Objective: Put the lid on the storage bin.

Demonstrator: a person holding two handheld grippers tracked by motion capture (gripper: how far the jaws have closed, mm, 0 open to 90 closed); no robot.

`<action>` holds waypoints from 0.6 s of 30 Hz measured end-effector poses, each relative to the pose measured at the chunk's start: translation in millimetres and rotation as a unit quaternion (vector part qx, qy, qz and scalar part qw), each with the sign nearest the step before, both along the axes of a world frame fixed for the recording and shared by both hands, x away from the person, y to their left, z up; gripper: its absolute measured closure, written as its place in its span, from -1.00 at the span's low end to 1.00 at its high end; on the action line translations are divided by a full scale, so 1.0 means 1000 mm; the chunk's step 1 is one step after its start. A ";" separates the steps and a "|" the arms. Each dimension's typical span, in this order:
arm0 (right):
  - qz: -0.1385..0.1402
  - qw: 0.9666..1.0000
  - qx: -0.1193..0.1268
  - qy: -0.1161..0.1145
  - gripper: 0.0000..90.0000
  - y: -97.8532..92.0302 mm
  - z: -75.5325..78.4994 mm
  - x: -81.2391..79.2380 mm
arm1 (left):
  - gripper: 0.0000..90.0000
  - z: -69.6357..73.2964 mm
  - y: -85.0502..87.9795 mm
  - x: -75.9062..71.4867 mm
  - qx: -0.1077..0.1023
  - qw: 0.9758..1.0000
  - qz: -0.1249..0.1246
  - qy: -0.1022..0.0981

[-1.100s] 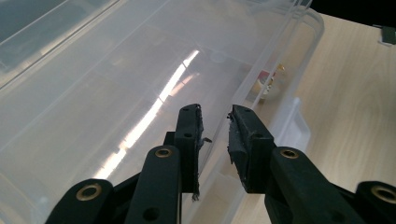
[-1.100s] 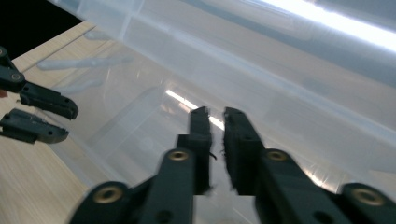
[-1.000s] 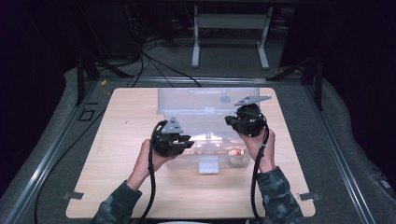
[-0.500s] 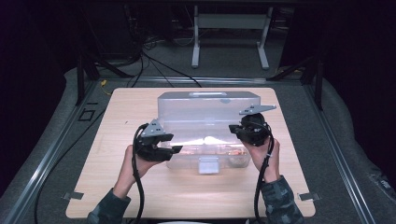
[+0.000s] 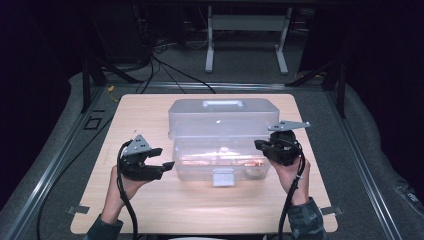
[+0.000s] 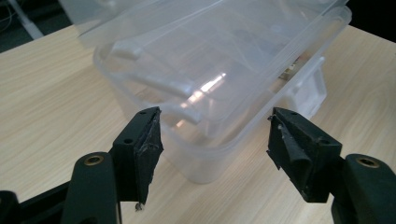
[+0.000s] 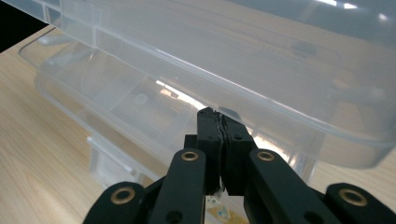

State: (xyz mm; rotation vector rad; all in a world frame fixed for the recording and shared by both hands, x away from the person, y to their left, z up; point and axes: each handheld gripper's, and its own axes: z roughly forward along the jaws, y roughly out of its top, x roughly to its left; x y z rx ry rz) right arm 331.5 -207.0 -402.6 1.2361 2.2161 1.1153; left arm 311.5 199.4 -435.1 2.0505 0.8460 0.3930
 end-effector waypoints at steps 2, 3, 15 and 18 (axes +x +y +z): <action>-0.004 1.000 0.005 -0.001 0.95 -0.002 -0.001 -0.003 | -0.25 -0.005 0.006 0.000 -0.001 1.000 0.009 0.007; -0.006 1.000 0.004 0.000 0.95 -0.004 -0.001 -0.004 | -0.26 -0.008 0.008 0.000 -0.001 1.000 0.012 0.009; -0.026 1.000 0.010 0.004 0.93 -0.020 -0.010 -0.022 | -0.37 -0.031 0.026 0.001 0.001 0.999 0.034 0.037; -0.026 1.000 0.011 0.010 0.93 -0.022 -0.014 -0.025 | -0.38 -0.035 0.029 0.001 0.001 0.998 0.038 0.041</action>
